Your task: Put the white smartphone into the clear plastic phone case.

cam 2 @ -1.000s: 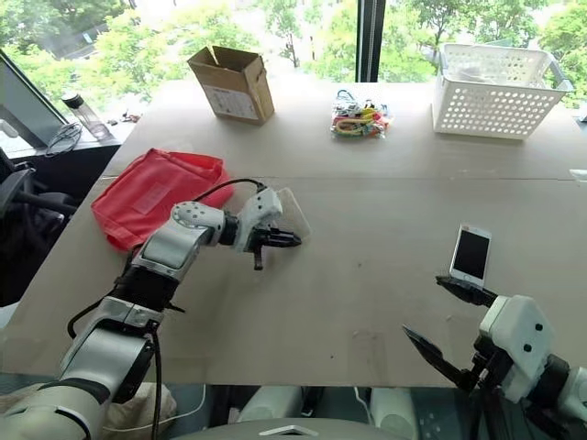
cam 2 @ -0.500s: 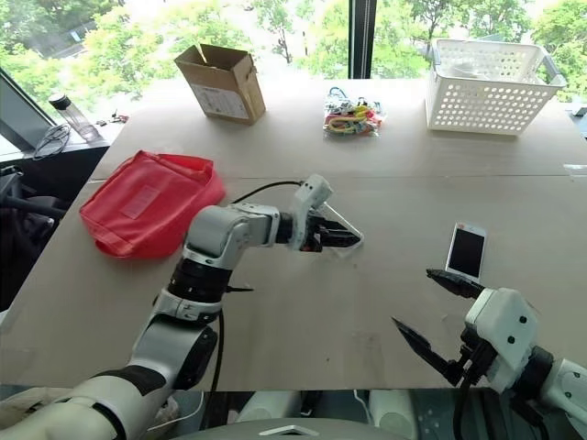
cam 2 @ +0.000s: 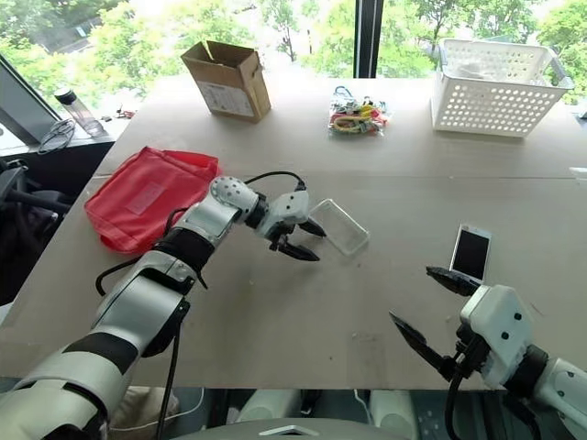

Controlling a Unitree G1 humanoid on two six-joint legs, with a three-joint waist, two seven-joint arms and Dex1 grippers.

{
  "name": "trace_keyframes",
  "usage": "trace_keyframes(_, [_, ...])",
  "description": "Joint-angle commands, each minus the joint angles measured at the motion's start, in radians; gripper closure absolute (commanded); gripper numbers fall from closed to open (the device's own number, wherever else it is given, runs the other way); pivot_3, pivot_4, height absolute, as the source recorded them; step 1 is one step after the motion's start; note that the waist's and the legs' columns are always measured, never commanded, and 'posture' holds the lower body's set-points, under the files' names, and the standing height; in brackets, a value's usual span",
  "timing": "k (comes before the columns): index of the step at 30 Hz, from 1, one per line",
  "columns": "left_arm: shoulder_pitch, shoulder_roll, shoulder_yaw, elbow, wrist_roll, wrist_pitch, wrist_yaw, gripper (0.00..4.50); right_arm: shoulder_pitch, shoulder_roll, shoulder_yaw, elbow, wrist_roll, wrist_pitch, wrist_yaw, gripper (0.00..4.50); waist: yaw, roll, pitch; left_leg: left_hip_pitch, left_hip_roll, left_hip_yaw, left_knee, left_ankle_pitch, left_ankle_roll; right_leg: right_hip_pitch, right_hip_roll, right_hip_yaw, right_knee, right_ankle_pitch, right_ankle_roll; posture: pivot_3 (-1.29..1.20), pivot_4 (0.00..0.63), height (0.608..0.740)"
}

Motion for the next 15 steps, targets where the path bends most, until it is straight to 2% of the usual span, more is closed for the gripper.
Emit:
trace_keyframes(1, [-0.013,-0.014,0.022,0.098,0.041,-0.041,0.033,2.26,0.033,-0.008,-0.010,-0.041,0.017,-0.052,-0.034,0.00,-0.002,0.000,0.000,0.000,0.000,0.000,0.001,0.000,0.000,0.000,0.000,0.000,0.000,0.000,0.000,0.00,0.150,0.740])
trace_keyframes(3, [-0.006,-0.017,0.048,0.095,0.024,-0.021,-0.001,3.24,0.051,-0.012,-0.005,-0.041,0.021,-0.070,-0.050,0.00,-0.007,0.000,0.000,0.000,0.000,0.000,0.001,0.000,0.000,0.000,0.000,0.000,0.000,0.000,0.000,0.00,0.150,0.740])
trace_keyframes(4, [0.006,-0.014,0.066,0.072,0.010,-0.024,-0.011,3.56,0.060,-0.013,0.000,-0.041,0.018,-0.079,-0.055,0.00,-0.009,0.000,0.000,0.000,0.000,0.000,0.001,0.000,0.000,0.000,0.001,0.000,0.000,0.000,0.000,0.00,0.150,0.740])
trace_keyframes(5, [0.015,-0.012,0.082,0.052,-0.003,-0.024,-0.022,4.14,0.066,-0.015,0.006,-0.041,0.015,-0.085,-0.060,0.00,-0.011,0.000,-0.001,0.000,0.000,0.000,0.001,0.000,0.000,0.000,0.001,0.001,0.001,0.000,0.000,0.00,0.150,0.740])
trace_keyframes(6, [0.020,-0.011,0.103,0.024,-0.024,0.001,-0.037,4.48,0.070,-0.016,0.012,-0.041,0.012,-0.089,-0.065,0.00,-0.014,0.000,-0.001,0.000,0.000,0.000,0.001,0.000,0.000,0.000,0.002,0.001,0.001,0.000,0.000,0.00,0.150,0.740])
trace_keyframes(7, [0.021,-0.008,0.124,-0.008,-0.052,0.041,-0.068,4.48,0.069,-0.018,0.018,-0.041,0.012,-0.090,-0.070,0.00,-0.018,0.000,0.000,0.000,0.000,0.000,0.001,0.000,0.000,0.000,0.002,0.001,0.001,0.000,0.000,0.00,0.150,0.740])
trace_keyframes(10, [0.021,0.003,0.161,-0.082,-0.098,0.074,-0.133,3.48,0.049,-0.025,0.024,-0.041,0.017,-0.079,-0.077,0.00,-0.025,-0.001,0.000,-0.002,0.001,-0.001,0.003,0.000,0.000,-0.002,0.003,0.000,0.002,0.000,0.000,0.00,0.150,0.740])
trace_keyframes(15, [-0.013,-0.013,0.149,-0.029,-0.031,-0.023,-0.071,1.21,0.002,-0.033,0.014,-0.031,0.025,-0.041,-0.064,0.00,-0.028,0.000,0.000,-0.003,0.001,-0.001,0.008,0.000,0.000,-0.001,0.003,0.000,0.003,0.000,0.000,0.00,0.150,0.740])
